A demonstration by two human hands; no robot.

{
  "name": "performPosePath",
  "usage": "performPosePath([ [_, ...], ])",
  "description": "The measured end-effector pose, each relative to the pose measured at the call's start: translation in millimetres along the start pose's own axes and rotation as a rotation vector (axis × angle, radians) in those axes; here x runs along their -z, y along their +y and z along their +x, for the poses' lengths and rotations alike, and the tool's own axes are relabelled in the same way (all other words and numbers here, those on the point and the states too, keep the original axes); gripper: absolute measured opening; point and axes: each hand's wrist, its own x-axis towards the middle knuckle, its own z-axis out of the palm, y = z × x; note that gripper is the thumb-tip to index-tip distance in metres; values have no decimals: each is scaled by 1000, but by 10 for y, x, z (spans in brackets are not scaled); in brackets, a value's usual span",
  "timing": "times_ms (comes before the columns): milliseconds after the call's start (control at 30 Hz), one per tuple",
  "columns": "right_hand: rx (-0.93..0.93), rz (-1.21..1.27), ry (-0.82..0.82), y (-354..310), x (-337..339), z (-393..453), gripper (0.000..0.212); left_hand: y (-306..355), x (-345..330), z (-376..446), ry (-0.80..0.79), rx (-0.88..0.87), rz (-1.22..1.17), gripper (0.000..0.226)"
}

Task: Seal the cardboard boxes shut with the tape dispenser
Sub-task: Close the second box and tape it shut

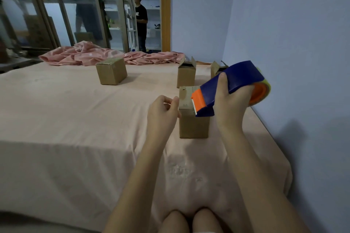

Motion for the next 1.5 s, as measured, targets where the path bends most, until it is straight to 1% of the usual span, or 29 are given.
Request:
performPosePath([
  [133, 47, -157, -43, 18, -108, 9, 41, -122, -12, 105, -10, 37, 36, 32],
  [200, 89, -220, -49, 10, -151, 19, 35, -168, -22, 151, -17, 44, 47, 31],
  [300, 126, -304, -66, -6, -202, 47, 31, -208, -36, 211, -29, 43, 74, 30],
  [400, 152, -391, -88, -16, -250, 72, 35, -247, -48, 265, -34, 35, 78, 31],
  [467, 178, -444, -91, -27, -285, 88, 33, -276, -52, 296, -29, 38, 67, 31],
  [567, 171, -523, -101, -33, -332, 106, 36, -313, -60, 335, -33, 51, 58, 31],
  [867, 190, -664, -145, -19, -412, 151, 37, -370, -68, 400, -67, 86, 50, 32],
  [1133, 222, -790, -130, 47, -474, 131, 36, -486, -168, 400, -98, 141, 26, 33],
  [1367, 281, -876, -139, -11, -539, 133, 36, -488, -230, 337, -163, 253, -95, 38],
  [1500, 245, -872, -140, -14, -534, 140, 37, -397, -250, 285, -163, 303, -112, 36],
])
